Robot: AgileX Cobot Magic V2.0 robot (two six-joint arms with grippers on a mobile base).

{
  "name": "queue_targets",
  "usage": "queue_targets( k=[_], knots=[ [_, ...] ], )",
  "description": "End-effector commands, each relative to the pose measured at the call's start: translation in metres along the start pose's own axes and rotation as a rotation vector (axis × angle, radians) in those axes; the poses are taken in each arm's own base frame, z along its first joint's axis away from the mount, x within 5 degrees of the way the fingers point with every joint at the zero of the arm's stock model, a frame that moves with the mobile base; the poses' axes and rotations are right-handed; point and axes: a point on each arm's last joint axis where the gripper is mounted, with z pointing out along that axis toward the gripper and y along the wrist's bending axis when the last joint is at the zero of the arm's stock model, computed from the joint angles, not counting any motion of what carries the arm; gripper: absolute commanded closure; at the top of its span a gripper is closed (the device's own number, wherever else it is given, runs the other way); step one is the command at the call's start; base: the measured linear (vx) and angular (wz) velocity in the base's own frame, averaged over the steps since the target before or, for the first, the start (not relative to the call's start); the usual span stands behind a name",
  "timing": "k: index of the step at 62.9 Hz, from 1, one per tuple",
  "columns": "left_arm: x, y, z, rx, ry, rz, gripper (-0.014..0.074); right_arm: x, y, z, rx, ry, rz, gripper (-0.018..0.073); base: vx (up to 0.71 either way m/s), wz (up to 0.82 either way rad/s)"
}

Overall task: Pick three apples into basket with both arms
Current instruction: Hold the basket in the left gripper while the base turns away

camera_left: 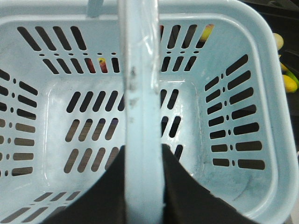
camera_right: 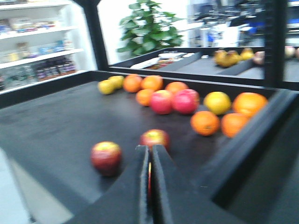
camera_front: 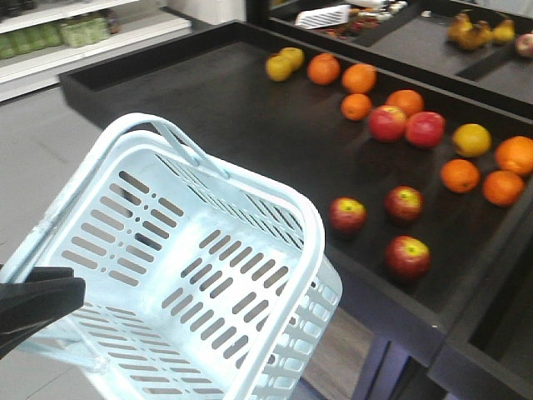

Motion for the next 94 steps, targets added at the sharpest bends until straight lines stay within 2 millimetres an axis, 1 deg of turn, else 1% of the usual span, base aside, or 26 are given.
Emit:
queue_targets(
  k=[1, 55, 78, 94],
  knots=[
    [-0.0146, -0.0028, -0.0057, -0.001, -0.114, -0.036, 0.0603, -0.0034, 0.0002, -0.0007, -0.002, -0.078, -0.015, 0.0564, -0.14, 0.55],
    [-0.0147, -0.0028, -0.0057, -0.002, -0.114, -0.036, 0.0603, -0.0034, 0.0002, -0.0007, -0.002, -0.078, -0.015, 0.0564, -0.1, 0.52],
    [-0.0145, -0.003, -0.0056, 0.0, -0.112, -0.036, 0.0603, -0.0034, 0.0002, -0.0007, -0.002, -0.078, -0.015, 0.0564, -0.01, 0.65],
    [-0.0145, -0.0029, -0.0056, -0.001, -0.112, -0.036, 0.0603, -0.0034, 0.0002, -0.0006, -0.002, -0.078, -0.015, 0.0564, 0.07, 0.39]
  ],
)
